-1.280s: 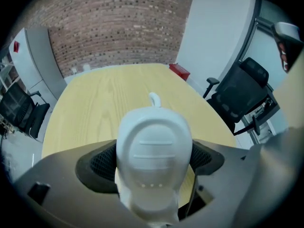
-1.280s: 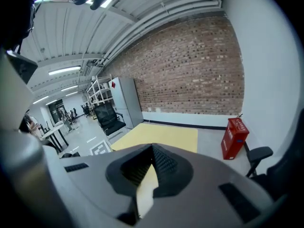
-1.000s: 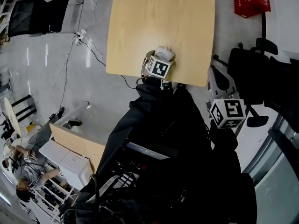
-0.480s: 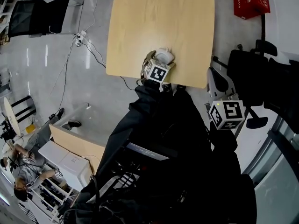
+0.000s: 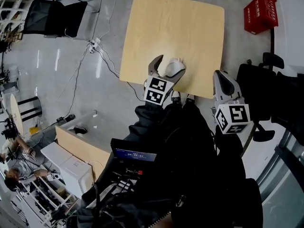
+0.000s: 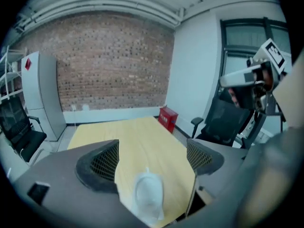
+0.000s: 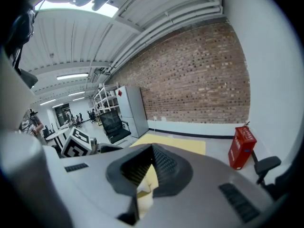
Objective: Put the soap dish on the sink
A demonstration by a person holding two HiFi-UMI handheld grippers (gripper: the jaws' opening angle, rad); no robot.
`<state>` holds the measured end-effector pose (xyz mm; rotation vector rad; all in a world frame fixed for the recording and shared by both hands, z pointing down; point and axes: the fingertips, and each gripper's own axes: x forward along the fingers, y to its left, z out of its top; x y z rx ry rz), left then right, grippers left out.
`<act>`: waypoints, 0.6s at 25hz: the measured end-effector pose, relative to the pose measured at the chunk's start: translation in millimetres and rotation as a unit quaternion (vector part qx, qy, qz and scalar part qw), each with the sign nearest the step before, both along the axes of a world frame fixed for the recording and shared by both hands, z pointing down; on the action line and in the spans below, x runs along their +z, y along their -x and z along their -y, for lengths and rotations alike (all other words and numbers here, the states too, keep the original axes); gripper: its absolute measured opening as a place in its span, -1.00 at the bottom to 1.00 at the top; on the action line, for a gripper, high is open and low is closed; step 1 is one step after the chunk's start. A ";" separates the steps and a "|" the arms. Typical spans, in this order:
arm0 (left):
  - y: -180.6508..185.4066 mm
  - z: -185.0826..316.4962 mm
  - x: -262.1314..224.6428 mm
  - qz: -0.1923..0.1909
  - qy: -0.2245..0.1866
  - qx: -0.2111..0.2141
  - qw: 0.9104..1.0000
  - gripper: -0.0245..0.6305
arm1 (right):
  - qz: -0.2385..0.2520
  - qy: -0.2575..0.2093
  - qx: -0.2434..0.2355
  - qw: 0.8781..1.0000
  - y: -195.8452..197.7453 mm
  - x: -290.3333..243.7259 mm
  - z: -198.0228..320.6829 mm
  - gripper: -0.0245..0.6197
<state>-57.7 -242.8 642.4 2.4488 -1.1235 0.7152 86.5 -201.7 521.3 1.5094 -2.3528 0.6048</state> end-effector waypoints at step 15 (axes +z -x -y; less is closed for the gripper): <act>14.3 18.2 -216.7 -0.069 -0.213 -0.068 0.972 -0.26 | 0.026 -0.141 -0.030 0.989 26.7 -124.6 9.7 -0.91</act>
